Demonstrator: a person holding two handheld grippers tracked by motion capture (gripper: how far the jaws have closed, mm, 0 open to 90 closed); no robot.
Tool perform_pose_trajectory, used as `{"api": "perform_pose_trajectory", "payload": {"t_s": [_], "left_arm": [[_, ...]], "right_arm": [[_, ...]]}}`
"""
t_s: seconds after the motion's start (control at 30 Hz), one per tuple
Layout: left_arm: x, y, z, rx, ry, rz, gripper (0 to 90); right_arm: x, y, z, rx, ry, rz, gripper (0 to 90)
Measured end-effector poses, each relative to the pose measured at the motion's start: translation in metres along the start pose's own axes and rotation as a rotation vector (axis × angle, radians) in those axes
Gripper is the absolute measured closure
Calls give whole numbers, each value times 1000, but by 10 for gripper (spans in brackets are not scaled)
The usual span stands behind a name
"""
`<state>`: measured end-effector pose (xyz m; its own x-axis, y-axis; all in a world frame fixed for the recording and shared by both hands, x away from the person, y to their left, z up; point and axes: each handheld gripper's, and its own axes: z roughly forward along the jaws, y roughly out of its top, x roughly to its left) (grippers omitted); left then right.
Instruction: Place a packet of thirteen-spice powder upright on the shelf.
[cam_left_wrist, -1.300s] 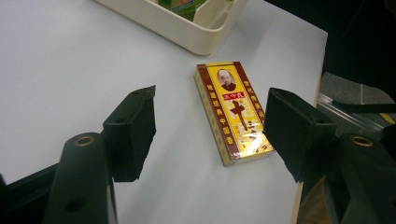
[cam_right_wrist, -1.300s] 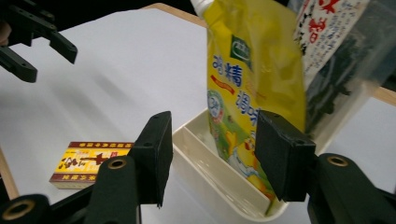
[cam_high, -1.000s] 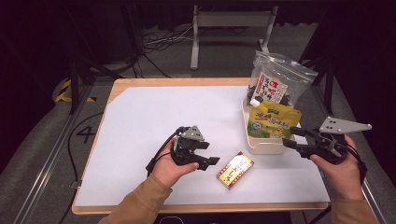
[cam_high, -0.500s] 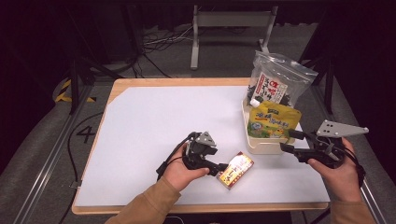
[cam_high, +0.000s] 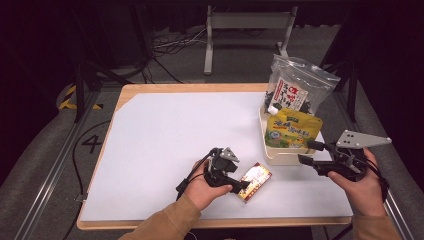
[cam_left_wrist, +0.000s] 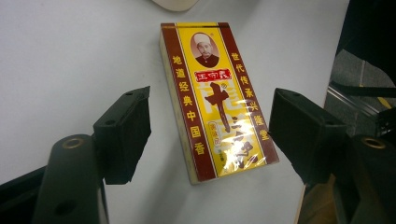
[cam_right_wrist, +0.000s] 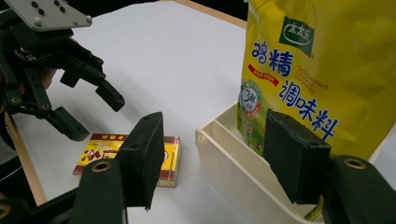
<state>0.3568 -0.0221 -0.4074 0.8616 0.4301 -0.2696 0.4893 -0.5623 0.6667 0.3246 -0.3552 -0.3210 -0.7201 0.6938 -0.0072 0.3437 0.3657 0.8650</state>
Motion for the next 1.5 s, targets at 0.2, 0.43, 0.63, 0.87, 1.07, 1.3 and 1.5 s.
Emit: {"api": "perform_pose_trajectory", "payload": {"t_s": [0.2, 0.43, 0.63, 0.87, 1.07, 1.3, 1.5], "left_arm": [[-5, 0, 9, 26, 14, -9, 280], [-9, -1, 19, 55, 27, -17, 233], [-15, -2, 27, 88, 53, 8, 222], [-21, -2, 33, 125, 100, 23, 217], [-23, -1, 39, 146, 99, 35, 210], [-24, -1, 43, 165, 111, 28, 225], [-26, 1, 45, 185, 139, 49, 250]], "right_arm": [[0, 0, 1, 3, 7, -3, 390], [0, -1, 2, 3, -1, -4, 362], [0, -1, 0, -8, -11, 1, 346], [-1, -1, -3, -22, -16, 3, 337], [-1, -2, -4, -22, -19, 4, 335], [-2, -2, -5, -32, -25, -1, 328], [-2, -3, -4, -29, -22, -2, 328]]}}
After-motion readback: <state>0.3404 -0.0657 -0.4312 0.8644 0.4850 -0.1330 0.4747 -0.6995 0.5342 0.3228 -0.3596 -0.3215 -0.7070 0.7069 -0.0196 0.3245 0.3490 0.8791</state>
